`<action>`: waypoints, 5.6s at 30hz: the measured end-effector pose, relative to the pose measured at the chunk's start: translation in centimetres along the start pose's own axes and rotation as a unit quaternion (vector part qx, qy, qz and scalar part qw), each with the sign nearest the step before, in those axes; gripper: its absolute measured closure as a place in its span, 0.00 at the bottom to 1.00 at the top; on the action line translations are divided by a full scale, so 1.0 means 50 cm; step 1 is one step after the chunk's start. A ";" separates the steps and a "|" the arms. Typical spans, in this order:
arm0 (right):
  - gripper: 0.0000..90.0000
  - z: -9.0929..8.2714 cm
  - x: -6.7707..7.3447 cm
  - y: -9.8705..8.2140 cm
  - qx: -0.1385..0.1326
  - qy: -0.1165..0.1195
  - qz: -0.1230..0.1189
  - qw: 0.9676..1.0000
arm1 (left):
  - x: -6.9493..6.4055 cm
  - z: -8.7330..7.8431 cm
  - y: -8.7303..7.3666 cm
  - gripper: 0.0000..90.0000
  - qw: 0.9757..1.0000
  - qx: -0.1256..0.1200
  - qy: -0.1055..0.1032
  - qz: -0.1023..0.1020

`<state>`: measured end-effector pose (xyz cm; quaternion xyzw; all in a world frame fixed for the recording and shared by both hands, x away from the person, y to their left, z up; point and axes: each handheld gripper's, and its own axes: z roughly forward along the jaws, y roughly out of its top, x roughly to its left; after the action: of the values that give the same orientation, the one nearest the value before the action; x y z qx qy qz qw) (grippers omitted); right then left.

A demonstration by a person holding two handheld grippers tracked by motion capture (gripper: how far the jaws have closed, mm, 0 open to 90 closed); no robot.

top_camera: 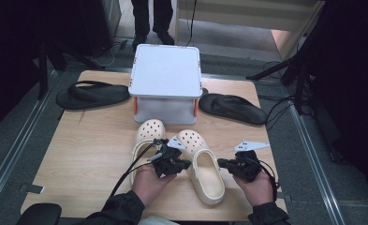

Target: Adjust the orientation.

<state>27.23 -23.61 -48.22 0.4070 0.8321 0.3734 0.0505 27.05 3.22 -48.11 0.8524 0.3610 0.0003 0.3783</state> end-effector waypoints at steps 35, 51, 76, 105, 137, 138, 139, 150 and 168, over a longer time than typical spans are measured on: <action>1.00 0.101 0.006 0.059 0.009 -0.020 0.005 1.000 | 0.283 -0.198 -0.145 1.00 0.992 -0.007 0.084 -0.093; 1.00 0.134 0.038 0.065 -0.002 -0.014 0.020 1.000 | 0.241 -0.153 -0.142 1.00 0.996 0.021 0.059 -0.056; 0.74 0.044 0.143 0.078 -0.131 -0.024 0.020 0.991 | 0.288 -0.237 -0.076 0.63 0.997 -0.064 0.031 -0.027; 0.48 0.220 0.247 0.093 -0.112 -0.066 0.060 0.990 | 0.313 -0.281 -0.089 0.59 0.995 -0.084 0.045 -0.021; 0.74 0.223 0.232 0.129 -0.043 -0.081 0.072 0.993 | 0.329 -0.292 -0.043 0.78 0.996 -0.081 0.036 -0.024; 0.74 0.220 0.229 0.130 -0.042 -0.075 0.069 0.994 | 0.330 -0.294 -0.036 0.83 0.996 -0.076 0.036 -0.020; 0.75 0.217 0.227 0.130 -0.041 -0.070 0.067 0.994 | 0.332 -0.295 -0.031 0.87 0.997 -0.073 0.036 -0.016; 0.75 0.173 0.201 0.144 -0.027 -0.023 0.027 0.999 | 0.364 -0.326 0.110 1.00 0.998 -0.057 0.037 0.003; 0.74 0.168 0.130 0.216 -0.021 -0.016 0.000 1.000 | 0.418 -0.292 0.190 1.00 0.998 -0.026 0.063 0.010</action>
<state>33.09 -9.91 -45.65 0.4122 0.8231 0.3839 0.0721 44.36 21.19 -37.24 0.8441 0.3753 0.0674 0.3771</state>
